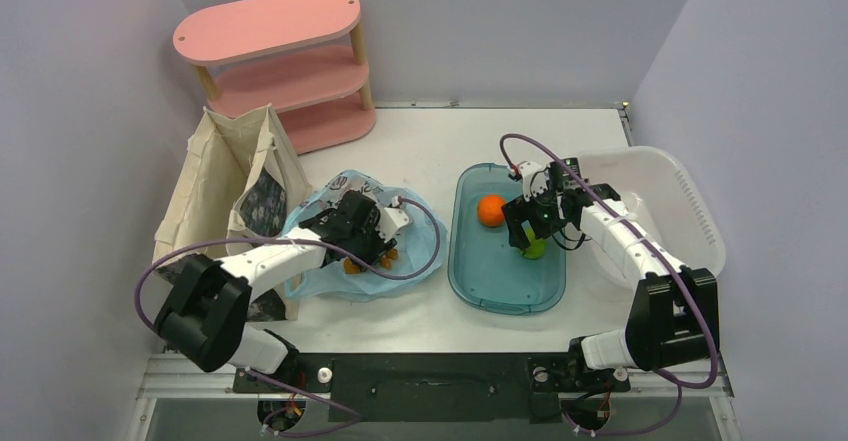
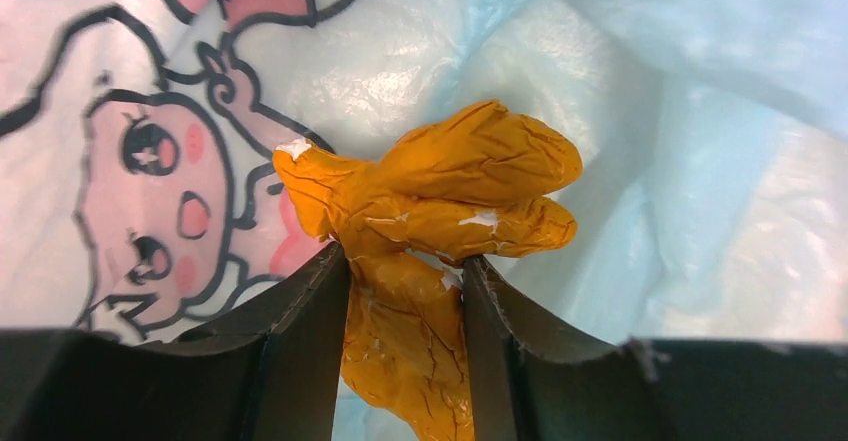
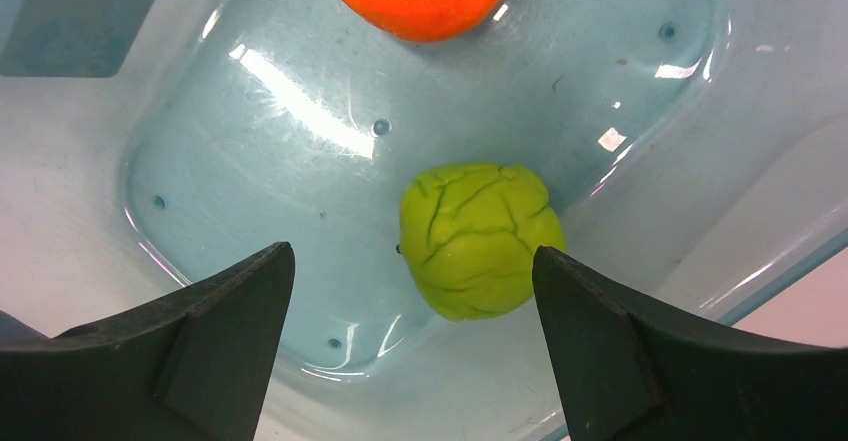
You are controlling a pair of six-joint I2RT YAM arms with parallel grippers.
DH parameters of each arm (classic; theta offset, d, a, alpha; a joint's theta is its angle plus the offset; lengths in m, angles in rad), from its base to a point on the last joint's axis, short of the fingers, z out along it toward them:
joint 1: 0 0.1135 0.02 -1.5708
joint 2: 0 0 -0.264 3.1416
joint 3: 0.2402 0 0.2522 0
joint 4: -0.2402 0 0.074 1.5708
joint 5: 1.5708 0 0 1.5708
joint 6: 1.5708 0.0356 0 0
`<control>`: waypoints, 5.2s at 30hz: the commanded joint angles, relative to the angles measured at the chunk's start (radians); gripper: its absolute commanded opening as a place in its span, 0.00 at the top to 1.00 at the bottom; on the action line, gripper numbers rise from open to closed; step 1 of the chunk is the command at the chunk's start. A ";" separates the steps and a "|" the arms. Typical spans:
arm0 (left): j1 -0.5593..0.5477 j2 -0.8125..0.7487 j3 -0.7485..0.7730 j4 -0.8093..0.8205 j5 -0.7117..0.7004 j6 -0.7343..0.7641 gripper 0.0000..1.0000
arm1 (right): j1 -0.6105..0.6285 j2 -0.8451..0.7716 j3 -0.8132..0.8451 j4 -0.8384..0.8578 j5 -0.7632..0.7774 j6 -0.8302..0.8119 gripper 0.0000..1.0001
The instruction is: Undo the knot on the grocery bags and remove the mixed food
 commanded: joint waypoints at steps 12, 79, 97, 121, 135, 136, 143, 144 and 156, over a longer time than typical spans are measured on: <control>0.017 -0.308 0.102 -0.185 -0.001 0.130 0.71 | -0.001 -0.067 0.155 0.033 -0.145 0.104 0.16; -0.036 -0.495 0.383 -0.241 0.134 0.115 0.37 | -0.173 -0.277 0.247 0.268 -0.455 0.589 1.00; 0.141 0.136 0.937 -0.768 0.346 0.338 0.30 | -0.742 -0.176 0.250 -0.338 0.039 -0.177 1.00; 0.133 0.350 1.070 -0.588 0.138 0.320 1.00 | -0.742 -0.047 0.297 -0.399 -0.034 -0.188 0.12; 0.146 0.847 1.711 -0.189 0.090 -0.009 1.00 | -0.741 -0.120 0.288 -0.372 -0.237 -0.077 0.08; 0.147 0.883 1.731 -0.162 0.091 -0.025 1.00 | -0.739 -0.128 0.281 -0.372 -0.248 -0.076 0.08; 0.145 0.897 1.804 0.033 0.065 -0.068 0.59 | -0.676 -0.206 0.276 -0.362 -0.291 -0.091 0.07; 0.144 0.872 1.810 -0.005 0.091 -0.062 0.58 | -0.655 -0.211 0.275 -0.354 -0.291 -0.091 0.07; 0.219 0.340 1.508 -0.500 0.138 -0.098 0.50 | -0.460 -0.279 0.297 -0.208 -0.284 0.020 0.07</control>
